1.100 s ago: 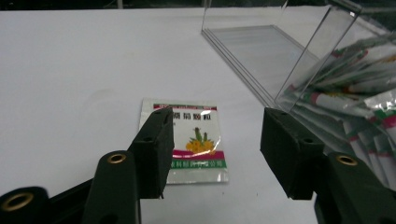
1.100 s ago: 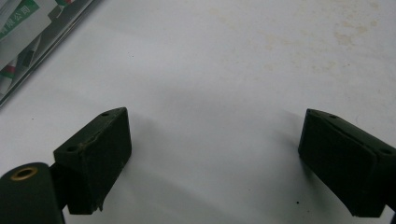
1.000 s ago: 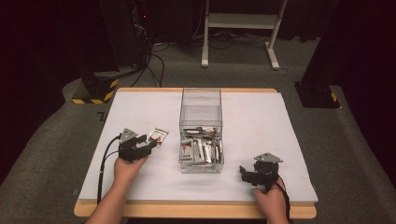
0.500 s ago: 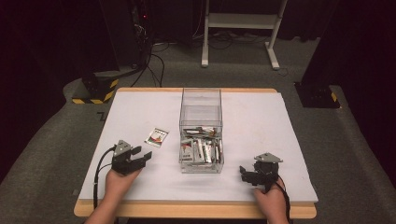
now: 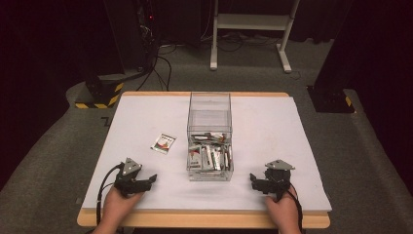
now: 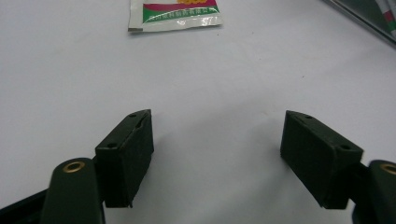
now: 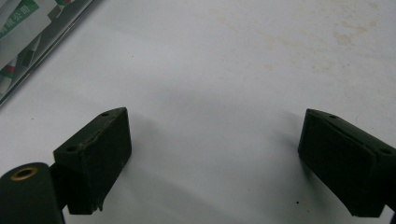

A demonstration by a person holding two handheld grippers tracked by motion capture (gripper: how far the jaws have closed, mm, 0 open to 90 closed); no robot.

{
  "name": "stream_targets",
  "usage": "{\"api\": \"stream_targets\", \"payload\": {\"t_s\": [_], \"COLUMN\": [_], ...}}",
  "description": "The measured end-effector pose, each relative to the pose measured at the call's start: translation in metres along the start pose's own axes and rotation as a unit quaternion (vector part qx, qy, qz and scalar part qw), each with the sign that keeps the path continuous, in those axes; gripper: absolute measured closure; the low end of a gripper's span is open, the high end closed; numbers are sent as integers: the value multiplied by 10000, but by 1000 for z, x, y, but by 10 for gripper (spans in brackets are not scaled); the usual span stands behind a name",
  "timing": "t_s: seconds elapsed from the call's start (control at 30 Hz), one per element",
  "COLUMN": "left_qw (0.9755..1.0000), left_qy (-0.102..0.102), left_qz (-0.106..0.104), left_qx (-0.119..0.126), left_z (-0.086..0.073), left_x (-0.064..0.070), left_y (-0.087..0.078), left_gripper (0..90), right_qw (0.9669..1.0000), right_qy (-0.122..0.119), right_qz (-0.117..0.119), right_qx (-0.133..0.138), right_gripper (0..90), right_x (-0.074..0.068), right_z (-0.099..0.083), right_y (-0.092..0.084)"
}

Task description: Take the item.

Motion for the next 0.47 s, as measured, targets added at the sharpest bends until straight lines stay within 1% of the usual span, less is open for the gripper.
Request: {"api": "stream_targets", "payload": {"t_s": [0.03,0.1,0.13,0.47], "left_qw": [10000,10000,10000,10000], "left_qy": [46,15,52,40], "left_qz": [8,3,5,6], "left_qx": [-15,-10,-24,-14], "left_z": [0,0,0,0], "left_x": [-1,0,-1,-1], "left_y": [0,0,0,0], "left_gripper": [258,258,258,258], "right_qw": [10000,10000,10000,10000], "right_qy": [3,3,3,-8], "right_qz": [1,3,3,-6], "right_qx": [-2,-2,-2,-4], "right_gripper": [93,92,92,92], "right_x": [0,0,0,0], "right_z": [0,0,0,0], "right_y": [0,0,0,0]}}
Point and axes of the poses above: each handheld gripper's, and its own axes: y roughly forward along the jaws, z roughly out of its top, x roughly to its right, the point moved 1 cm from there along y, roughly forward along the jaws, and after that the axes turned 6 degrees about y, right-handed, at the moved point
